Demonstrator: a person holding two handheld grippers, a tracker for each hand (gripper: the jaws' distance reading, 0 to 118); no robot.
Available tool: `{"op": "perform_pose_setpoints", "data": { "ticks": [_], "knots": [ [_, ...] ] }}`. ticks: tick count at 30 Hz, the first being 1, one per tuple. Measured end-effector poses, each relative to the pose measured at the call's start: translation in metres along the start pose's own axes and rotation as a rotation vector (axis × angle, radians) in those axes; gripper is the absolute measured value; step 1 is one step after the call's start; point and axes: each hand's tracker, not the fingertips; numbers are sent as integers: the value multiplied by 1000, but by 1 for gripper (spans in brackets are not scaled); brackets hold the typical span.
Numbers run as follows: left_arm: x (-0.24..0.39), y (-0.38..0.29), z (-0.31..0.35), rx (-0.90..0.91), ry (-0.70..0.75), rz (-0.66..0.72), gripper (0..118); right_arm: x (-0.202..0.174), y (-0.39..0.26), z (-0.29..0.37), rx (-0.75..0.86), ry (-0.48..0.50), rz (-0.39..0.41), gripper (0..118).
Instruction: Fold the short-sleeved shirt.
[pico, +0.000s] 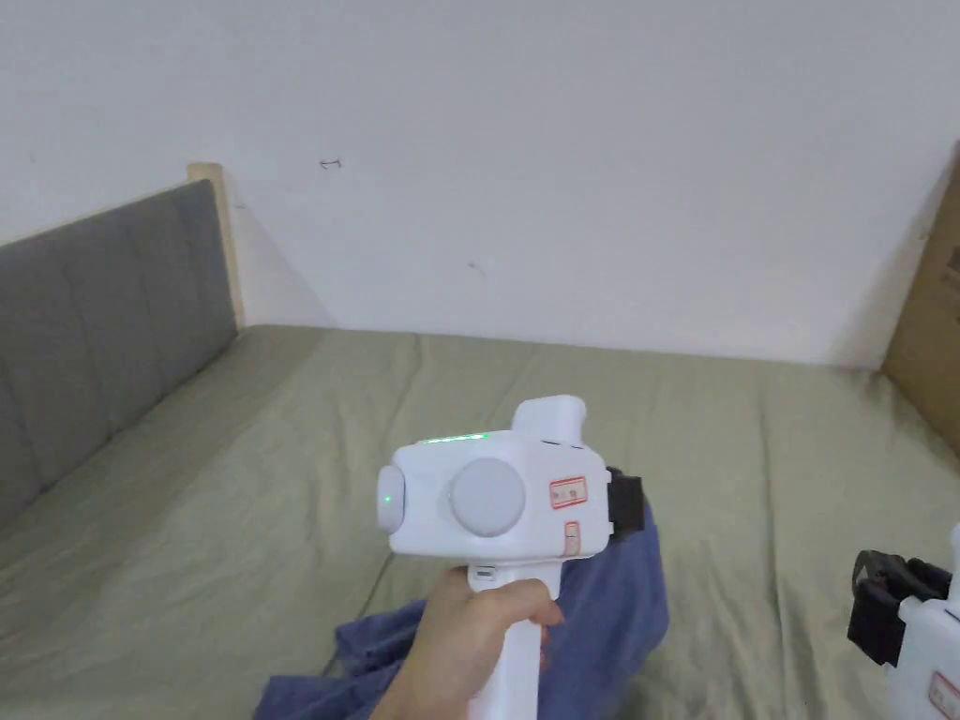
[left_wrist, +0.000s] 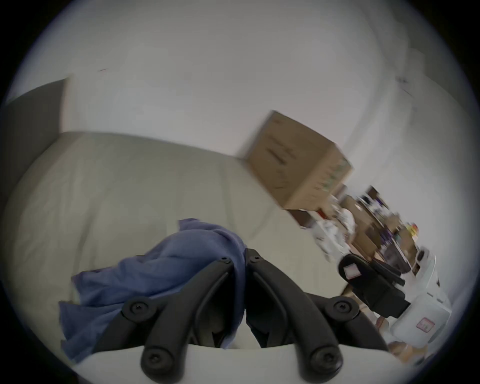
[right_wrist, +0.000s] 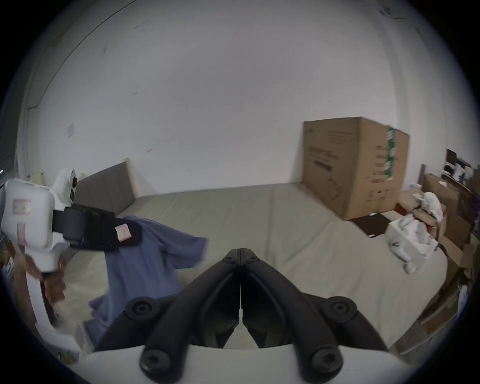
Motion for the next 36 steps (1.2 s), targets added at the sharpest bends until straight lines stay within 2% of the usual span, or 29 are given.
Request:
{"op": "perform_pose_setpoints", "data": {
  "ticks": [5, 10, 11, 12, 13, 14, 15, 16, 21, 22, 23, 24, 25, 26, 28, 31, 36],
  "knots": [
    [64, -51, -89, -190, -42, -153, 4, 52, 5, 26, 31, -133, -68, 0],
    [56, -152, -183, -489, 58, -212, 7, 88, -15, 27, -39, -192, -132, 0],
    [52, -168, -192, -535, 85, -203, 16, 92, -20, 25, -53, -197, -134, 0],
    [48, -180, -197, -568, 99, -213, 36, 92, -25, 24, -73, -203, -133, 0],
    [44, -187, -197, -584, 114, -203, 75, 94, -29, 22, -87, -203, -130, 0],
    [40, -188, -194, -590, 101, -183, 96, 95, -33, 19, -101, -205, -128, 0],
    [37, -185, -188, -601, 81, -160, 107, 95, -37, 16, -114, -203, -128, 0],
    [36, -180, -181, -585, 68, -147, 108, 95, -38, 13, -125, -198, -130, 0],
    [27, -135, -123, -407, 60, -99, 106, 74, -36, 5, -140, -145, -113, 0],
    [20, -127, -112, -367, 74, -87, 101, 69, -36, 5, -140, -132, -97, 0],
    [15, -122, -96, -326, 84, -72, 87, 62, -35, 4, -138, -120, -83, 0],
    [10, -118, -81, -305, 119, -65, 62, 57, -35, 3, -137, -101, -73, 0],
    [3, -119, -70, -296, 145, -69, 19, 51, -35, 3, -143, -80, -67, 0],
    [-6, -123, -59, -282, 197, -63, 0, 45, -37, 3, -148, -59, -58, 0],
    [-21, -142, -34, -282, 293, -43, 0, 33, -44, 1, -163, -25, -24, 0],
    [-49, -173, -12, -334, 315, 46, 0, 17, -55, -4, -207, 3, 47, 0],
    [-95, -154, 1, -276, 423, 94, 0, 11, -64, -19, -254, 46, 2, 0]
  ]
}}
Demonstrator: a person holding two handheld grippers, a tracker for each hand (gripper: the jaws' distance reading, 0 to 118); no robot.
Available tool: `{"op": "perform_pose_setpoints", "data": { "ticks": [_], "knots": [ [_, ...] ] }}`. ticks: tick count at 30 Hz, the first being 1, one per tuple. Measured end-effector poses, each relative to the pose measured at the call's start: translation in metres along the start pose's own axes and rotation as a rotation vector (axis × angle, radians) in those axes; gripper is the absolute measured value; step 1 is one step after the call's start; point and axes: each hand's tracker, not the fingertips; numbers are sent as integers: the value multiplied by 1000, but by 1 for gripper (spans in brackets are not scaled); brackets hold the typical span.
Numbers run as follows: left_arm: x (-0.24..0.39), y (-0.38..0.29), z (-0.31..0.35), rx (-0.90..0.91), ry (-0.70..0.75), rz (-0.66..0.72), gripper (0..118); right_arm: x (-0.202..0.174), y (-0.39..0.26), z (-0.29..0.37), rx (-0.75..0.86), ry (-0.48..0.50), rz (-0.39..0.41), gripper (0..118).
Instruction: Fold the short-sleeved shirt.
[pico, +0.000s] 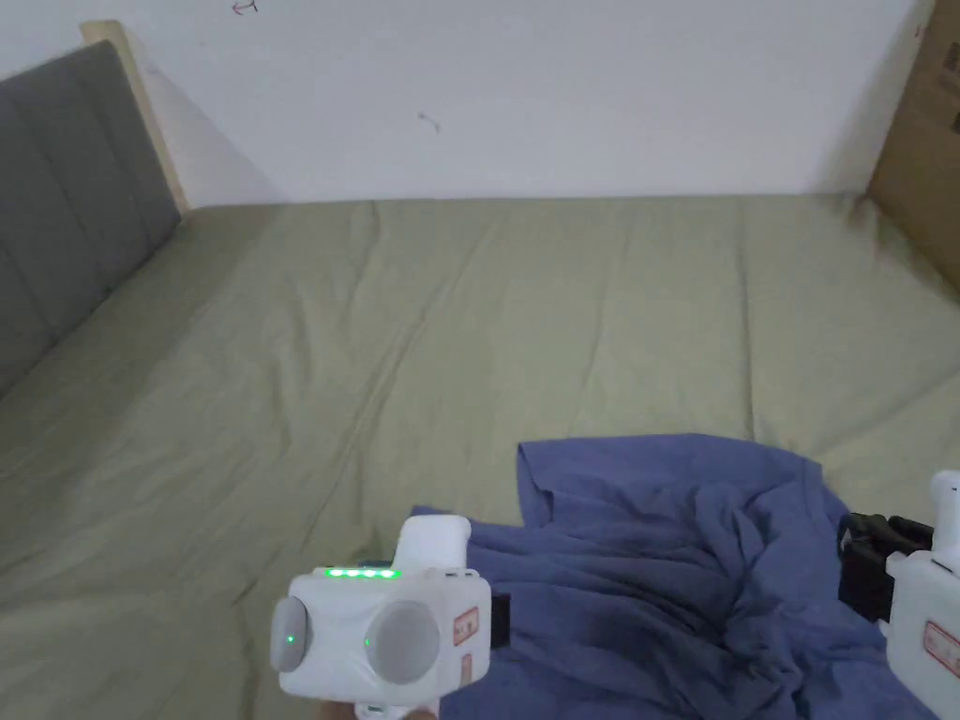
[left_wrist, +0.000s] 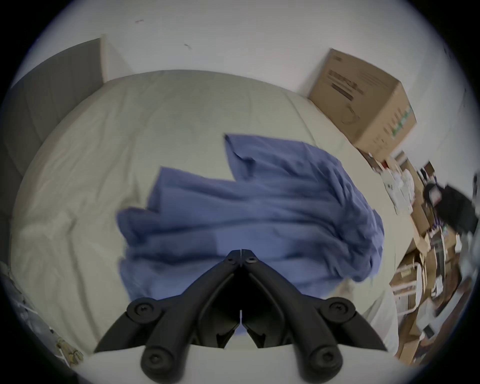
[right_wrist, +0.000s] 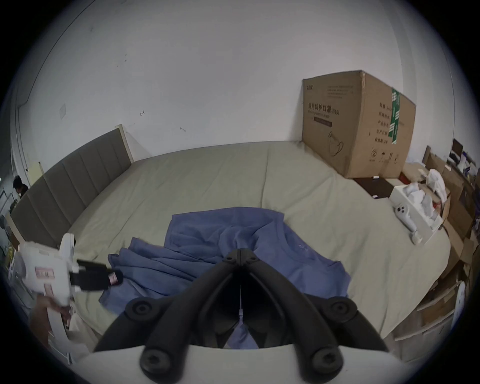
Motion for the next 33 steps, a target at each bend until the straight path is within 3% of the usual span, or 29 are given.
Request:
{"op": "perform_pose_setpoints", "data": {
  "ticks": [1, 2, 3, 4, 5, 6, 10, 14, 15, 17, 18, 20, 21, 26, 29, 31, 32, 33],
  "knots": [
    [-8, 12, 0, 4, 12, 14, 1, 0, 0, -3, -1, 0, -4, 0],
    [-15, 29, -2, 4, 23, 0, 17, -1, 2, -5, -3, -3, -1, 0],
    [-23, 45, -4, 9, 28, -9, 49, -2, 3, -8, -7, -6, 3, 0],
    [-30, 59, -11, 7, 26, -18, 96, -1, 4, -11, -10, -8, 8, 0],
    [-40, 74, -22, 1, 23, -20, 116, 0, 5, -15, -14, -12, 10, 0],
    [-46, 88, -33, -24, 44, -4, 118, 1, 6, -18, -18, -12, 8, 0],
    [-63, 117, -87, -38, 93, 23, 112, 10, 4, -33, -50, -11, -17, 0],
    [-75, 96, -161, -292, 132, 25, 95, 20, -3, -47, -96, -38, -23, 0],
    [-70, 87, -160, -203, 197, -71, 91, 23, -4, -51, -106, -45, -24, 0],
    [-57, 92, -146, -167, 195, -55, 84, 30, -8, -58, -140, -66, -36, 0],
    [-52, 88, -137, -138, 221, -76, 71, 33, -10, -60, -143, -73, -49, 0],
    [-51, 88, -133, -114, 294, -103, 20, 38, -12, -65, -162, -71, -75, 0],
    [-53, 90, -132, -133, 324, -122, 3, 39, -13, -66, -164, -65, -78, 0],
    [-60, 103, -103, -94, 209, 4, 3, 43, -2, -72, -174, -14, -74, 0],
    [-50, 112, -69, 2, 161, -65, 3, 57, 22, -88, -163, 102, -113, 0],
    [-44, 116, -50, 43, 131, -92, 3, 58, 43, -104, -153, 149, -68, 0],
    [-44, 116, -43, 61, 104, -87, 3, 53, 54, -114, -140, 136, -27, 2],
    [-46, 115, -37, 69, 81, -70, 3, 52, 66, -127, -111, 127, -9, 16]
  ]
}}
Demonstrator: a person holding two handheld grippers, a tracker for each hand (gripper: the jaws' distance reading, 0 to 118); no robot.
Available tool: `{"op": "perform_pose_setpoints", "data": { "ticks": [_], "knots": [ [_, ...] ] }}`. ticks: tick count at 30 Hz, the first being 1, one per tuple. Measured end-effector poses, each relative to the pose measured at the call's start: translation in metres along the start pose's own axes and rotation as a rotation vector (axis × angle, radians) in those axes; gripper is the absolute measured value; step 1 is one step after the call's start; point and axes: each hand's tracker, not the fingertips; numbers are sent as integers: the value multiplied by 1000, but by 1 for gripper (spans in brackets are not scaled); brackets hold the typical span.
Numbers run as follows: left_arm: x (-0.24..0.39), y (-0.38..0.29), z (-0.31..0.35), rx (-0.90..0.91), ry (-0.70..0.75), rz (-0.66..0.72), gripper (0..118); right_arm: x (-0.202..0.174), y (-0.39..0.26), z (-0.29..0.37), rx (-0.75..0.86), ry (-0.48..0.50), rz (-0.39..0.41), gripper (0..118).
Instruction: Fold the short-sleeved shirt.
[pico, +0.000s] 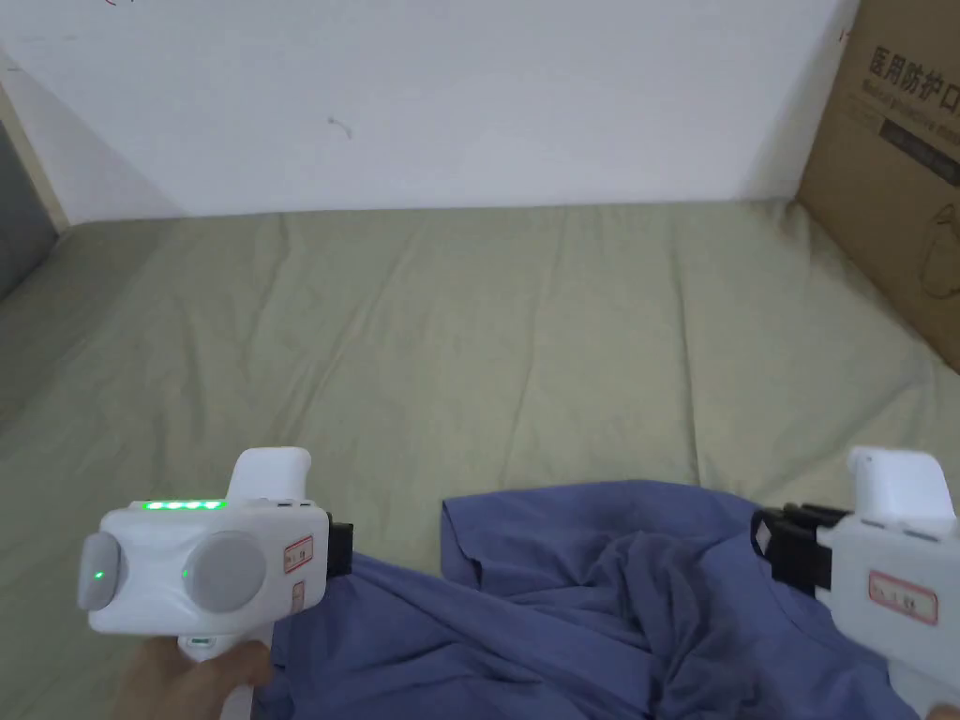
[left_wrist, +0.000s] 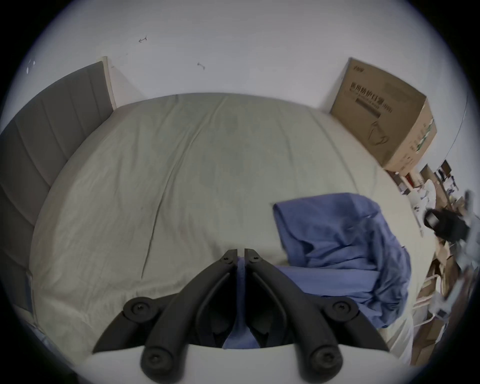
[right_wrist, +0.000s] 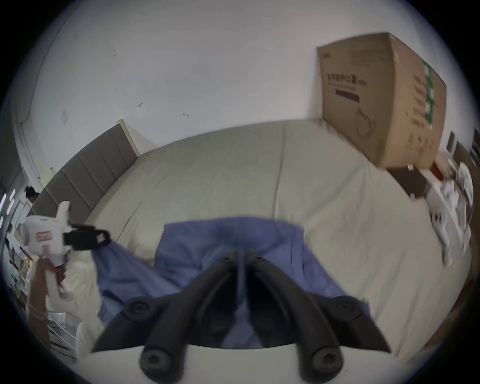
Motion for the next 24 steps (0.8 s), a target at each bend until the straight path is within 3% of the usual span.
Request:
{"op": "perform_pose_setpoints", "data": {
  "ticks": [2, 3, 5, 9, 11, 12, 13, 14, 15, 16, 17, 18, 19, 20, 22, 24],
  "knots": [
    [-4, -3, 4, -2, -7, 28, 3, 2, 26, -31, -46, 6, 65, 83],
    [-5, -5, 6, -8, -7, 35, 3, -1, 39, -54, -103, 45, 103, 98],
    [-7, -10, 6, -2, -6, 38, 3, -4, 58, -99, -195, 97, 171, 98],
    [-12, -14, 3, -15, -3, 46, 3, -15, 70, -190, -373, 53, 292, 98],
    [-17, -17, -5, -18, -11, 49, 3, -19, 64, -225, -464, 26, 261, 98],
    [-19, -18, -11, -34, -9, 47, 3, -16, 57, -241, -517, 45, 228, 97],
    [-19, -18, -16, -55, 11, 39, 3, -13, 49, -255, -580, 53, 198, 86],
    [-20, -19, -19, -58, 17, 45, 3, -12, 41, -264, -623, 46, 208, 75],
    [-21, -20, -21, -63, 9, 49, 3, -15, 40, -255, -543, 40, 259, 75],
    [-22, -20, -21, -66, 6, 50, 3, -18, 45, -252, -553, 40, 250, 73],
    [-21, -19, -22, -66, 6, 52, 3, -21, 50, -247, -551, 43, 270, 64],
    [-22, -18, -22, -65, 5, 53, 3, -23, 52, -242, -536, 43, 324, 45],
    [-22, -16, -22, -67, 4, 55, 3, -23, 54, -237, -527, -13, 357, 15],
    [-22, -15, -20, -65, 7, 60, 3, -20, 55, -234, -517, -53, 377, 5],
    [-21, -10, -15, -57, 6, 70, 3, -11, 61, -230, -559, 23, 261, 5],
    [-20, -6, -8, -48, 16, 63, 3, -6, 67, -215, -536, 24, 221, 5]
  ]
}}
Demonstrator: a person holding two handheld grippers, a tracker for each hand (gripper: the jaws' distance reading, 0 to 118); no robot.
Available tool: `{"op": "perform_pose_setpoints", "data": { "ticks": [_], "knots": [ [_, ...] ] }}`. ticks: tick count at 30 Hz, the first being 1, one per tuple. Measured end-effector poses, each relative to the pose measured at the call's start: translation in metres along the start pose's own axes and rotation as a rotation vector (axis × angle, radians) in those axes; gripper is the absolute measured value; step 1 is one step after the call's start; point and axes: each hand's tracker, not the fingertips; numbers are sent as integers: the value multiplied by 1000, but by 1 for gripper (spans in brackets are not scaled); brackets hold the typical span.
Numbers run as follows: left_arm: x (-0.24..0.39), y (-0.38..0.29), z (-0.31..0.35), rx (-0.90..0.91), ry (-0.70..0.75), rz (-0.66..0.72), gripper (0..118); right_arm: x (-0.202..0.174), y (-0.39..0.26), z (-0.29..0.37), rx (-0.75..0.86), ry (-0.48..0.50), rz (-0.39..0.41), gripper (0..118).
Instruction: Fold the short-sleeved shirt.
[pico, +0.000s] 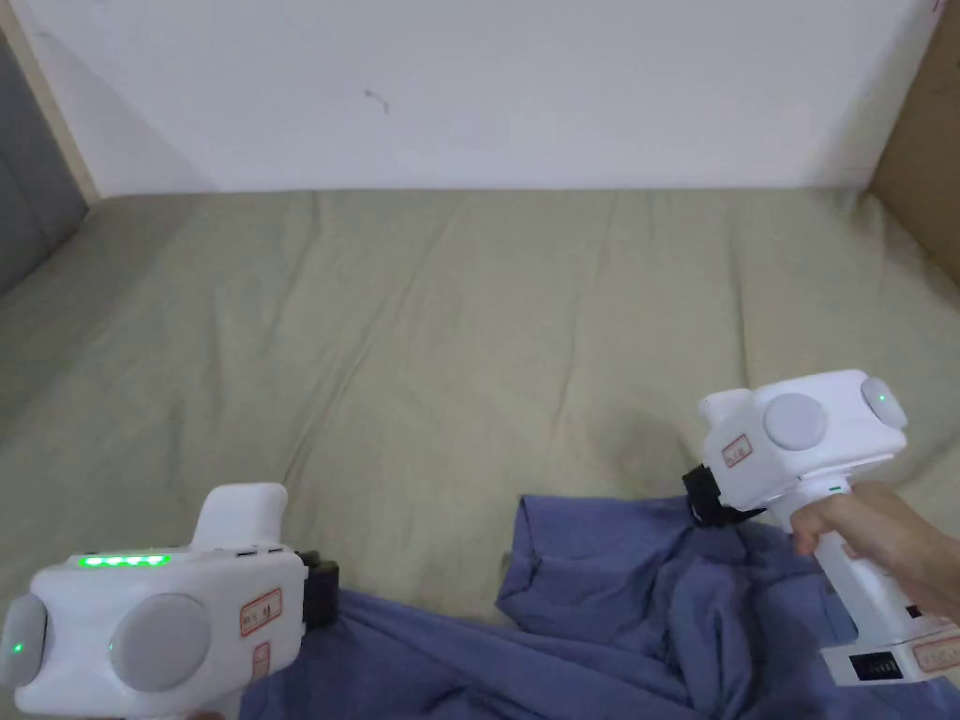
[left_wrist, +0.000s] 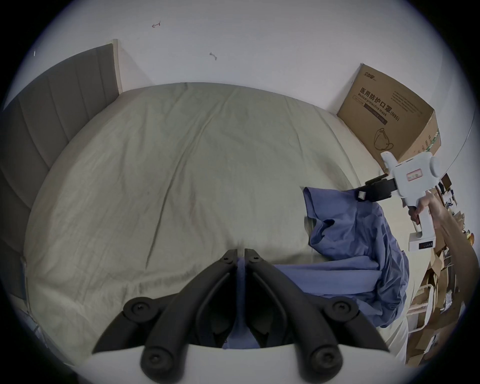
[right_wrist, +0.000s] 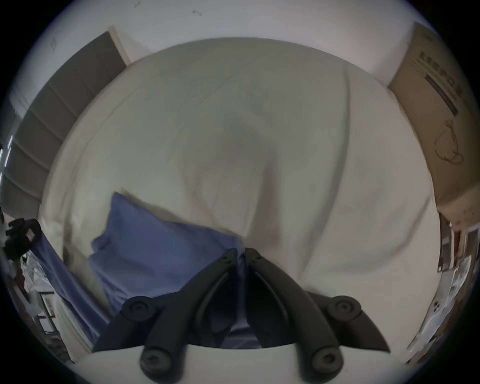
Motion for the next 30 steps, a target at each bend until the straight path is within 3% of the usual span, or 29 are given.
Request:
{"op": "perform_pose_setpoints", "data": {
  "ticks": [5, 9, 14, 18, 25, 30],
  "knots": [
    [0, 21, 36, 47, 62, -32, 3, 16, -2, 85, 178, -15, -67, 5],
    [1, 49, 82, 157, 145, -93, 3, 45, -2, 172, 316, -17, -174, 5],
    [-4, 95, 147, 288, 170, -66, 3, 66, -18, 290, 466, -122, -191, 5],
    [3, 122, 203, 410, 170, -91, 3, 74, -34, 370, 611, -75, -276, 5],
    [31, 190, 261, 542, 232, -152, 3, 51, -17, 448, 759, -62, -291, 5],
    [29, 256, 282, 598, 251, -135, 3, 48, 29, 482, 848, -55, -353, 5]
  ]
}}
